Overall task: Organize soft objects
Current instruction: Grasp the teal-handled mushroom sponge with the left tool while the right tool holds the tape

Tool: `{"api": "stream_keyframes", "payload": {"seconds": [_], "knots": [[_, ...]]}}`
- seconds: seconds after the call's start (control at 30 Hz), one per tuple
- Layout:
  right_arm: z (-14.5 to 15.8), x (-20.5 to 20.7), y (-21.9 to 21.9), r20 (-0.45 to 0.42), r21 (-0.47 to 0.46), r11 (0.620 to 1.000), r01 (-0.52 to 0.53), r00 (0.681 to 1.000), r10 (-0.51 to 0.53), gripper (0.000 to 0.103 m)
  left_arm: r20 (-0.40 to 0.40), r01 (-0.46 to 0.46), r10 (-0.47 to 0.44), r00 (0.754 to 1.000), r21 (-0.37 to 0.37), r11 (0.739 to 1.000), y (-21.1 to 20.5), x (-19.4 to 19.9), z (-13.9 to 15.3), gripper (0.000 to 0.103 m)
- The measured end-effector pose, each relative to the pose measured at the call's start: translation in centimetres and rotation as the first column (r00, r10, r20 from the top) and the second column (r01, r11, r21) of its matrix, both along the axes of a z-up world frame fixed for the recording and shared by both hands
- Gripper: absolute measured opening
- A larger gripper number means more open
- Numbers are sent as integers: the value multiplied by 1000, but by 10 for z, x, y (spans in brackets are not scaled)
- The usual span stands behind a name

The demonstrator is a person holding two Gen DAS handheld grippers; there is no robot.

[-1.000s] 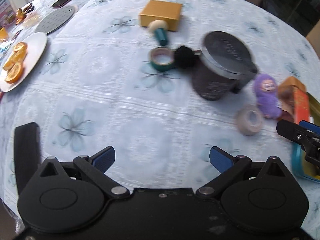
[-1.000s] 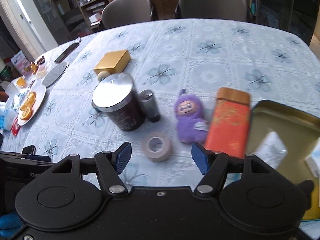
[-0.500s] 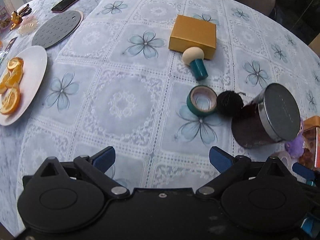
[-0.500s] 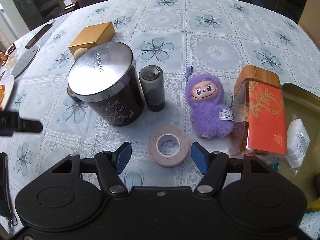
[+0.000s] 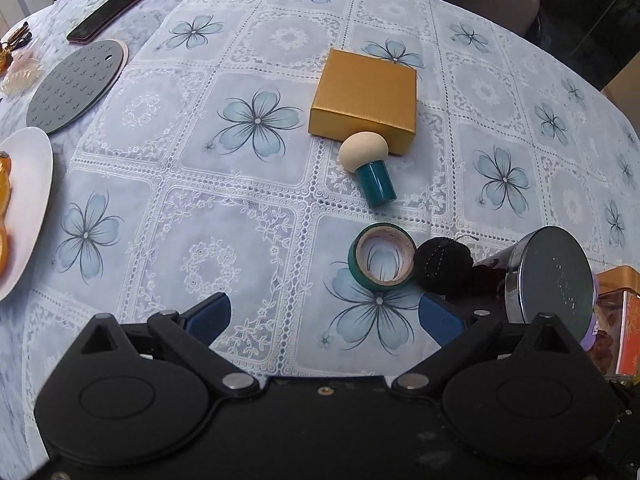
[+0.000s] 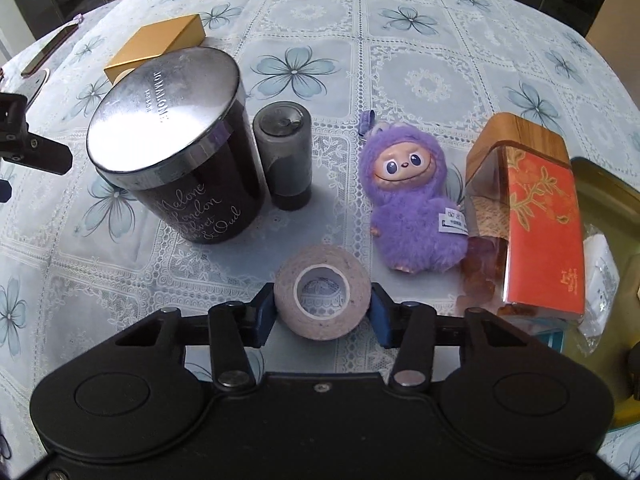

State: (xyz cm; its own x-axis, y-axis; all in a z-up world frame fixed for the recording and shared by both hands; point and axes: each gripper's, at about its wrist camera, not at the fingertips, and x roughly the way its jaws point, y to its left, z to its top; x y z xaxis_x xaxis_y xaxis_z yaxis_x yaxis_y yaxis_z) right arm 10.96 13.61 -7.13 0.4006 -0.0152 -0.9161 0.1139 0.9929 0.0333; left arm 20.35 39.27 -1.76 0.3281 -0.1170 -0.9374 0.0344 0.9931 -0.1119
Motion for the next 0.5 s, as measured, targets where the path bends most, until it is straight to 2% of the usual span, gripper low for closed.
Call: {"api": "stream_keyframes", "payload": {"seconds": [0.5], "knots": [[7,-14,-6,-39,97,994,51,998,-47,48,-10,-13,13,1000,-33,999,-18,77,-10,89]]}}
